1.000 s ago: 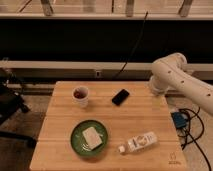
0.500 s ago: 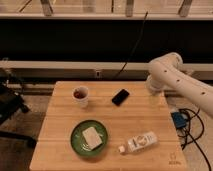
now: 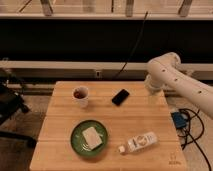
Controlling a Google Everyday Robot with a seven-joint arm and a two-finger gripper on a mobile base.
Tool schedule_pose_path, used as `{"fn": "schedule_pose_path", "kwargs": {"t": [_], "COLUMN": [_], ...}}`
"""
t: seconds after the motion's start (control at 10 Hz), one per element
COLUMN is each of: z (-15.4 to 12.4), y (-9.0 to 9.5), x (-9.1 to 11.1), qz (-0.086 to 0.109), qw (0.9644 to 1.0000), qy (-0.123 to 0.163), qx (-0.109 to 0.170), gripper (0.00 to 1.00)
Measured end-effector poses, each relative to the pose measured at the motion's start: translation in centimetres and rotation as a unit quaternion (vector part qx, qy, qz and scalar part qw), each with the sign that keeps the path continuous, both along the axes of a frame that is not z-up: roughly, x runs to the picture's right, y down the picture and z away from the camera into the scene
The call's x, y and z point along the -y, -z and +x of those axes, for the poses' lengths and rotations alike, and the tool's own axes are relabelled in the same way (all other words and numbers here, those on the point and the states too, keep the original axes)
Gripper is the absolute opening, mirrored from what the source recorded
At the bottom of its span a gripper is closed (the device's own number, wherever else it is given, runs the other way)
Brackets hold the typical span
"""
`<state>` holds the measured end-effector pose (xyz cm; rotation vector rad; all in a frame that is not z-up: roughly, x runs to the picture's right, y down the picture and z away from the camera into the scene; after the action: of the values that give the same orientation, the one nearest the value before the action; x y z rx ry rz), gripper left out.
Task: Push the eraser across the table
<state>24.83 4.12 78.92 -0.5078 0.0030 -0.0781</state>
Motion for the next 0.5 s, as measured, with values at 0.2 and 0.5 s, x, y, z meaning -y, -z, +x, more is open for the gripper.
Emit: {"fn": "schedule_pose_path", "kwargs": {"t": [0.2, 0.5], "z": [0.05, -0.03], "y": [-0.30, -1.00], "x": [0.06, 0.15], "qz": [0.001, 0.000], "qw": [1.0000, 1.0000], "qy": [0.001, 0.002], "qx": [0.000, 0.001], "gripper": [0.80, 0.80]}}
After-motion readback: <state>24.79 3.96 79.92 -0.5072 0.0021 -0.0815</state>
